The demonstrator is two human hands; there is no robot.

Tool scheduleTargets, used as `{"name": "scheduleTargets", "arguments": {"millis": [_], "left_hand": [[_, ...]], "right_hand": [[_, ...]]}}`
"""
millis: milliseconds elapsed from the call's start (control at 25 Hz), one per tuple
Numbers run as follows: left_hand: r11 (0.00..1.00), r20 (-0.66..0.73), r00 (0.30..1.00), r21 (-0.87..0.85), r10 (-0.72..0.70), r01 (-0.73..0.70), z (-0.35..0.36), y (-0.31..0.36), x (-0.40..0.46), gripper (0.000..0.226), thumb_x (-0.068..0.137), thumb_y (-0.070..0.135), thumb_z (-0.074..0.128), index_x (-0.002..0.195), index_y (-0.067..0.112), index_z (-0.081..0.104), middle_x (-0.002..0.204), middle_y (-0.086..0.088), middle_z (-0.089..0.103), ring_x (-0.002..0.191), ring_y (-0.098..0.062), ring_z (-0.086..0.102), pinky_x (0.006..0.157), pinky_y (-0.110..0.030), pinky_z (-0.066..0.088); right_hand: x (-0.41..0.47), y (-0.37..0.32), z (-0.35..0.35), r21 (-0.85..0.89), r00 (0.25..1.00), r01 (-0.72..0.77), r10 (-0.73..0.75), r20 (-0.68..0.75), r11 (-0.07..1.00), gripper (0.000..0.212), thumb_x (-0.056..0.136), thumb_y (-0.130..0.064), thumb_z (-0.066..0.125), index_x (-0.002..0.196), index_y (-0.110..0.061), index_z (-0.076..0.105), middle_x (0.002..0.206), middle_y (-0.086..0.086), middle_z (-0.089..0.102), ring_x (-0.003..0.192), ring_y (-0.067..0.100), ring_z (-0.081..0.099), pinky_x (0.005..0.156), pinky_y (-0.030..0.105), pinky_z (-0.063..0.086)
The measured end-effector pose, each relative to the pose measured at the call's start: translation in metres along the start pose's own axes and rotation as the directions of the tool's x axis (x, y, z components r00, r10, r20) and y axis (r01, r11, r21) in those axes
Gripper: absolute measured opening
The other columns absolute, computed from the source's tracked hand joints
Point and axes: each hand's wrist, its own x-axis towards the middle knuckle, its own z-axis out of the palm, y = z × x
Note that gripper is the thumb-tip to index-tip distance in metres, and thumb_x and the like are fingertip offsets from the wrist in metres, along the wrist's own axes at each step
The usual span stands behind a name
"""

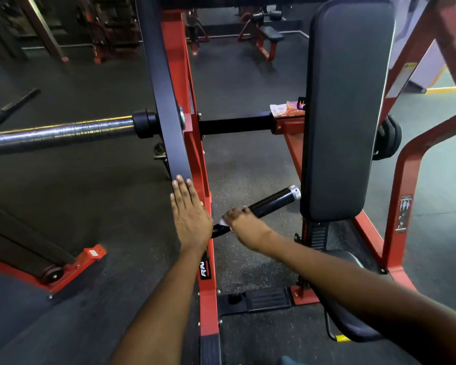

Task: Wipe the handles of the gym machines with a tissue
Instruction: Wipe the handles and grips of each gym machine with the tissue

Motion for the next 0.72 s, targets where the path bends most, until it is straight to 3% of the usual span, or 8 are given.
{"name": "scheduleTargets", "arguments": {"millis": [40,120,200,280,360,480,600,720], "left_hand": [[1.000,-0.006,1.000,-0.007,0.001,-0.001,-0.001,0.000,0.001,0.074,0.091,0.008,0.052,0.152,-0.004,0.011,0.159,-0.023,0.005,0.149,-0.034,0.004,0.120,-0.048,0.015],[1.000,-0.009,1.000,-0.013,0.003,-0.003,-0.003,0.002,0.004,0.075,0.090,0.007,0.052,0.152,-0.004,0.011,0.160,-0.022,0.005,0.149,-0.034,0.003,0.120,-0.047,0.013],[1.000,-0.001,1.000,-0.018,0.007,-0.007,-0.004,0.002,0.006,0.073,0.091,0.007,0.049,0.152,-0.004,0.010,0.160,-0.022,0.004,0.149,-0.034,0.001,0.121,-0.047,0.011],[1.000,-0.001,1.000,-0.019,0.010,-0.010,-0.002,0.001,0.004,0.073,0.090,0.007,0.048,0.152,-0.005,0.010,0.160,-0.023,0.003,0.149,-0.035,0.001,0.121,-0.047,0.011],[1.000,-0.004,1.000,-0.021,0.012,-0.012,-0.001,0.001,0.002,0.073,0.090,0.007,0.047,0.152,-0.005,0.010,0.160,-0.023,0.003,0.149,-0.035,0.001,0.121,-0.047,0.010],[1.000,-0.021,1.000,-0.020,0.015,-0.016,0.000,0.000,0.003,0.072,0.091,0.008,0.046,0.152,-0.004,0.010,0.160,-0.023,0.003,0.149,-0.035,0.001,0.121,-0.047,0.011],[1.000,-0.023,1.000,-0.024,0.002,-0.003,-0.001,0.000,0.007,0.071,0.090,0.008,0.044,0.152,-0.004,0.011,0.160,-0.023,0.006,0.149,-0.034,0.002,0.121,-0.047,0.010],[1.000,-0.004,1.000,-0.017,0.012,-0.013,0.000,0.000,0.005,0.068,0.090,0.012,0.035,0.152,-0.004,0.011,0.160,-0.023,0.005,0.149,-0.035,0.002,0.121,-0.047,0.011]], "right_hand": [[0.008,-0.002,0.008,-0.154,0.993,0.108,-0.101,0.053,0.982,0.048,0.092,0.001,0.042,0.139,-0.006,0.039,0.138,0.017,0.045,0.128,0.030,0.043,0.108,0.043,0.034],[0.019,0.013,-0.003,-0.202,0.990,0.132,-0.118,0.078,0.971,0.040,0.092,-0.002,0.043,0.132,-0.007,0.048,0.131,0.015,0.051,0.121,0.030,0.049,0.102,0.041,0.041],[0.024,0.046,-0.027,-0.252,0.993,-0.034,0.062,0.104,0.967,0.030,0.092,-0.004,0.046,0.119,-0.007,0.057,0.122,0.014,0.058,0.110,0.029,0.058,0.092,0.038,0.048],[0.030,0.067,-0.041,-0.290,0.947,-0.221,0.276,0.163,0.931,0.027,0.092,-0.007,0.047,0.116,-0.004,0.058,0.120,0.016,0.058,0.109,0.032,0.059,0.090,0.038,0.046],[0.044,0.053,-0.047,-0.224,0.906,-0.252,0.311,0.288,0.941,0.026,0.094,-0.009,0.048,0.116,0.000,0.057,0.122,0.018,0.058,0.110,0.032,0.058,0.091,0.037,0.046],[0.060,0.000,-0.036,-0.092,0.914,-0.158,0.181,0.363,0.983,0.025,0.096,-0.010,0.047,0.116,0.000,0.057,0.121,0.016,0.059,0.110,0.028,0.058,0.091,0.034,0.045],[0.033,-0.009,0.000,-0.132,0.992,0.115,-0.108,0.064,0.984,0.027,0.090,0.000,0.045,0.110,-0.002,0.061,0.112,0.016,0.061,0.105,0.033,0.060,0.089,0.039,0.046],[-0.021,0.043,0.037,-0.293,0.904,0.294,-0.364,-0.224,0.910,0.050,0.078,0.006,0.045,0.127,-0.001,0.055,0.133,0.017,0.053,0.126,0.036,0.047,0.105,0.042,0.039]]}}
